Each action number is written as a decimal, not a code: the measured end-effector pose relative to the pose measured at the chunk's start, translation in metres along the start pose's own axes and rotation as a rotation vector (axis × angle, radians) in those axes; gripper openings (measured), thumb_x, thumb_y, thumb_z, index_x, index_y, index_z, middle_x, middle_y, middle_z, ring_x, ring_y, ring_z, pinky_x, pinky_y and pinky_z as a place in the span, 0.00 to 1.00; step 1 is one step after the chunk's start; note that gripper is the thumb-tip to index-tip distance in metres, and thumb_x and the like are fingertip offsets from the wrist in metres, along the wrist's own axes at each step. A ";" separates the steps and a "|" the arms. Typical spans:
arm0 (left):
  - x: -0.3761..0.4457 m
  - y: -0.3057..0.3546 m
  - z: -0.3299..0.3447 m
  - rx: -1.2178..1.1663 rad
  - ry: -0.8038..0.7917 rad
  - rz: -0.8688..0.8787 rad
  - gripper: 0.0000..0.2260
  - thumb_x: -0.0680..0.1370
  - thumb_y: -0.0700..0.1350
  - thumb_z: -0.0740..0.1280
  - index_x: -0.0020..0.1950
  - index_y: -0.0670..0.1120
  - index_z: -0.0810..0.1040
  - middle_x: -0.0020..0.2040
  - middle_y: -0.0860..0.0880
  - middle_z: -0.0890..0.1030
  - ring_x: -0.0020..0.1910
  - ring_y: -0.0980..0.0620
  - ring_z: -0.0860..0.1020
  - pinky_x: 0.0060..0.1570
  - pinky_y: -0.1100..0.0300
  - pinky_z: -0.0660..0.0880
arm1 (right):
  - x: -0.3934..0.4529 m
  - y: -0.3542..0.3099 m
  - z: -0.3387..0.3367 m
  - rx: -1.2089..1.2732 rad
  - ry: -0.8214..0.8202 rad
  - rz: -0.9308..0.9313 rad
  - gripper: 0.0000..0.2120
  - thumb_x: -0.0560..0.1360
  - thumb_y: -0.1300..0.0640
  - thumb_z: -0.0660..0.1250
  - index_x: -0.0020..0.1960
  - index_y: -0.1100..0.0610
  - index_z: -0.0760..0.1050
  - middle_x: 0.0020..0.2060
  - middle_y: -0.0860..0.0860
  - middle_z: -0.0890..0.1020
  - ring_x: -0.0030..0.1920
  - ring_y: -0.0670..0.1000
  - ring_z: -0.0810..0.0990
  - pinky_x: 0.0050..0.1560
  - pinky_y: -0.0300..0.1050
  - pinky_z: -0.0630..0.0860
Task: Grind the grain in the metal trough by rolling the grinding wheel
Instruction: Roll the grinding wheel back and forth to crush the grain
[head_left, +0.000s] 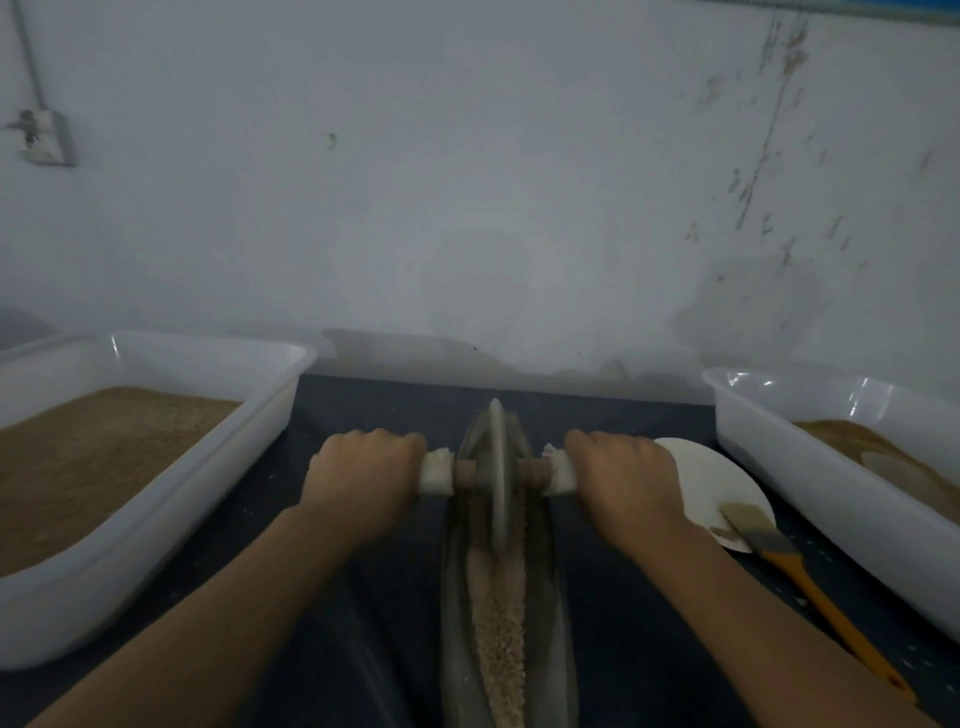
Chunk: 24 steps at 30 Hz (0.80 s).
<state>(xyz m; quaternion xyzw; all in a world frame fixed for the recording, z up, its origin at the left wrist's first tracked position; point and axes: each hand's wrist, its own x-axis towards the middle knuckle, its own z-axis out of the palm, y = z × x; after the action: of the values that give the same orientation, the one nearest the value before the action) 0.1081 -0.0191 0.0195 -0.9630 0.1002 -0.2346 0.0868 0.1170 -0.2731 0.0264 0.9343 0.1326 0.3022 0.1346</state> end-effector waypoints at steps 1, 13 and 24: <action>0.000 0.001 -0.001 0.006 0.000 -0.007 0.14 0.71 0.55 0.67 0.41 0.55 0.61 0.40 0.52 0.78 0.34 0.51 0.74 0.33 0.57 0.63 | 0.000 0.000 -0.001 -0.012 -0.019 0.013 0.18 0.53 0.62 0.77 0.34 0.52 0.70 0.27 0.49 0.76 0.25 0.53 0.75 0.27 0.42 0.55; -0.060 0.007 -0.062 -0.102 -0.298 0.144 0.10 0.70 0.55 0.67 0.42 0.58 0.65 0.37 0.56 0.70 0.37 0.55 0.70 0.37 0.59 0.65 | -0.080 0.008 -0.044 0.197 0.064 -0.171 0.24 0.51 0.54 0.79 0.34 0.48 0.64 0.23 0.47 0.70 0.20 0.48 0.68 0.17 0.45 0.66; 0.006 0.004 0.001 0.025 0.027 0.025 0.13 0.71 0.54 0.67 0.41 0.54 0.63 0.39 0.51 0.77 0.36 0.47 0.76 0.32 0.57 0.62 | 0.001 0.001 0.017 -0.033 -0.011 -0.003 0.13 0.64 0.58 0.72 0.40 0.52 0.68 0.32 0.50 0.77 0.30 0.55 0.77 0.26 0.42 0.59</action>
<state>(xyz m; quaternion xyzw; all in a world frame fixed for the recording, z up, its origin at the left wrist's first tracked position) 0.1131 -0.0239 0.0202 -0.9572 0.1105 -0.2479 0.1004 0.1282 -0.2767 0.0137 0.9334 0.1280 0.2991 0.1512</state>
